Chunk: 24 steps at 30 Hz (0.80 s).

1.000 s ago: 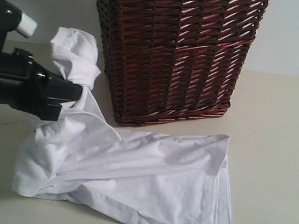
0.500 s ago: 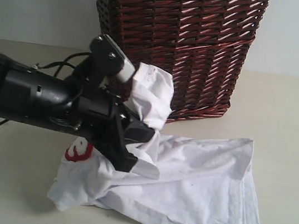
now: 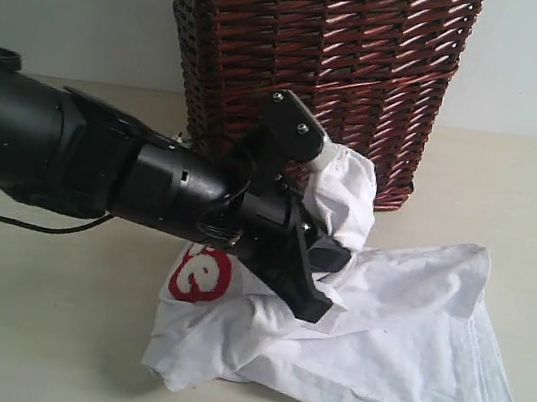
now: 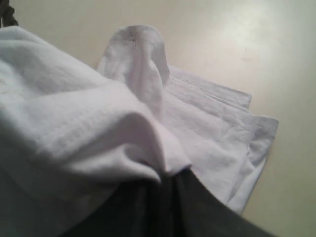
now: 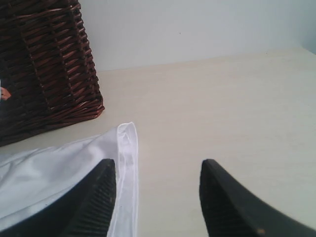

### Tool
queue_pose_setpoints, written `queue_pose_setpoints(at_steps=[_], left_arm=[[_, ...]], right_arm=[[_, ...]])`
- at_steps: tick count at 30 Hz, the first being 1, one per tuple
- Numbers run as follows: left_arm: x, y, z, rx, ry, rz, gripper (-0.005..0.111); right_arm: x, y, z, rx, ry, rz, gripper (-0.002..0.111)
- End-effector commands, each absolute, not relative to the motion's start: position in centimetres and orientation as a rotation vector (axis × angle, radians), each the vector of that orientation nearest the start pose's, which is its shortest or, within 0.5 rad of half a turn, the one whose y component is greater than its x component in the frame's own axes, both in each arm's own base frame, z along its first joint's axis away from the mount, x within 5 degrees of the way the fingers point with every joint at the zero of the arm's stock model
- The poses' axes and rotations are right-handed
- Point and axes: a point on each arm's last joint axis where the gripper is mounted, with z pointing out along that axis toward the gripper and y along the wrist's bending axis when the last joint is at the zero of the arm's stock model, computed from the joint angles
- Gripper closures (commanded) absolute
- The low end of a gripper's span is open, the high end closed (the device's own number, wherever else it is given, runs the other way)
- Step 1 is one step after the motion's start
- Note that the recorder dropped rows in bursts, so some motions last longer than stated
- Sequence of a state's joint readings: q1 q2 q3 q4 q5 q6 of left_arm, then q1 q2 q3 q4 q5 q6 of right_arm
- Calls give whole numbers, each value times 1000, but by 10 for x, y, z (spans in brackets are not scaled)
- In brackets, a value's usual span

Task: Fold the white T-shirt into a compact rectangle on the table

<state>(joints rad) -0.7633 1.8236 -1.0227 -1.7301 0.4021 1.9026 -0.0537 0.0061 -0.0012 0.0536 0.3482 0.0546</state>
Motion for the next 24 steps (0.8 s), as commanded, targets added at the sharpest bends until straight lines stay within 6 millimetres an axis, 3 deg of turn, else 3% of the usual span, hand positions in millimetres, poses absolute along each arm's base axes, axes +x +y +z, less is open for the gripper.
queue_pose_setpoints(at_steps=[1,6,11,14,17,21,24], left_arm=[[250,-310,184,1231,1899,-804,107],[246,-332,159,1294,1917,-835,100],[236,-351,153,1361,1867,-963,69],[232,-363,162,1381,1806,-1010,54],[234,-372,174,1375,1760,-1003,47],[242,-367,198,1273,1783,-935,48],[253,-354,216,1220,1792,-809,55]], right_arm=[[54,-2,183,134,1814,46,57],[54,-2,183,134,1814,46,57],[54,-2,183,134,1814,46,57],[54,-2,183,135,1814,48,57],[54,-2,183,135,1814,48,57],[54,-2,183,135,1814,48,57],[54,-2,183,135,1814,48,57]])
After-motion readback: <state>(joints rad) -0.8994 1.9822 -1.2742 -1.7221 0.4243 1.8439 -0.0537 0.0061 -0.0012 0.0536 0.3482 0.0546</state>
